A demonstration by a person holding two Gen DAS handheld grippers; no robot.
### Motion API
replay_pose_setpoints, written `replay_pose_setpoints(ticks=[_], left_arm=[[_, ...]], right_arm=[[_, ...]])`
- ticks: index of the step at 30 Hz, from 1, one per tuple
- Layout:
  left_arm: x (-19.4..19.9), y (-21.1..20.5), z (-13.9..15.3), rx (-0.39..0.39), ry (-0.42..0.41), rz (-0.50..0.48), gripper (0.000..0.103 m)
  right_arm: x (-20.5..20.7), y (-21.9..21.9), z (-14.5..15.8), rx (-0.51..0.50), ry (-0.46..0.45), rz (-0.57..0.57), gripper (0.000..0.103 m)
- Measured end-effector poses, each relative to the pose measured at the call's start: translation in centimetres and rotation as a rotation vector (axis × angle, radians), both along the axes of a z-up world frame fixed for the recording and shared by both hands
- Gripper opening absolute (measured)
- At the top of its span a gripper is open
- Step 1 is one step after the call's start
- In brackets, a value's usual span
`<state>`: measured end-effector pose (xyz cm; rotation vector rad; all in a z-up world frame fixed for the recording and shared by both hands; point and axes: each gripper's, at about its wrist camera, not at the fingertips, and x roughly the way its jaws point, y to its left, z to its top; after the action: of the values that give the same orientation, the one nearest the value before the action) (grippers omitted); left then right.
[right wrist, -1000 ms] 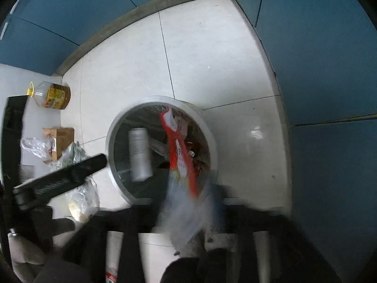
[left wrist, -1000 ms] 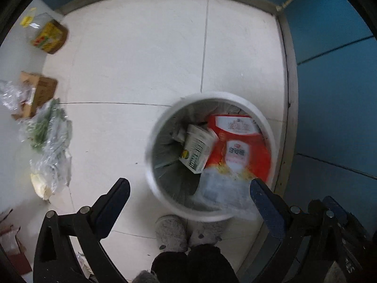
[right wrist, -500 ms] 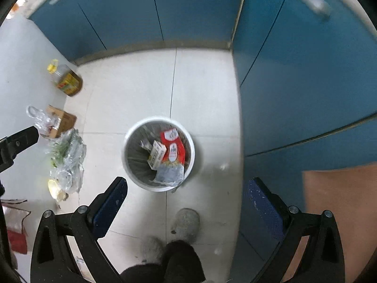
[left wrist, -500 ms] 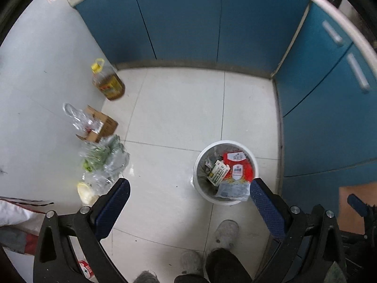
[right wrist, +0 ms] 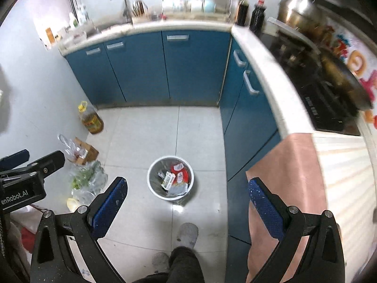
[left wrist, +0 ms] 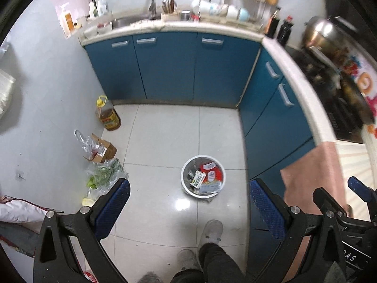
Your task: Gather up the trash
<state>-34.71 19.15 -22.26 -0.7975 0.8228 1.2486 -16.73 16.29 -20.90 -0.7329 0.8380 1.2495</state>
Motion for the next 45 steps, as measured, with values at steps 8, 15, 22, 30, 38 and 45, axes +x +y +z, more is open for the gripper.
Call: replay_pose_setpoints(ticks=[8,15,22,30,38,45], left_arm=[[-1.5,-5.9,6.7,0.049,-0.041,-0.030,0.103],[-1.6,-9.3,12.0,0.093,-0.067,-0.027,0.103],[-1.0,-11.7,14.9,0.084,-0.112,-0.031,0.103],[-0.9,-14.3,17.0,0.059,-0.208,-0.079,0.103],[-1.2,-16.0,17.6,0.043,-0.240,-0.084,0.103],[-1.4,-16.6,17.6,0.040,-0.261,-0.080,0.103]], right_arm=[[-1.6,-7.9,8.4,0.075,0.046,-0.029,0.103],[-1.4,-12.3,14.5,0.126,0.107,0.001,0.103],[-0.2,-14.6,18.6,0.152,0.165,0.056,0.103],[0.9,-16.0,20.0,0.148,0.270,0.118,0.103],[0.7,-17.0,20.2,0.123,0.311,0.179,0.103],[0.7,-17.1,20.5,0.113,0.319,0.194,0.103]])
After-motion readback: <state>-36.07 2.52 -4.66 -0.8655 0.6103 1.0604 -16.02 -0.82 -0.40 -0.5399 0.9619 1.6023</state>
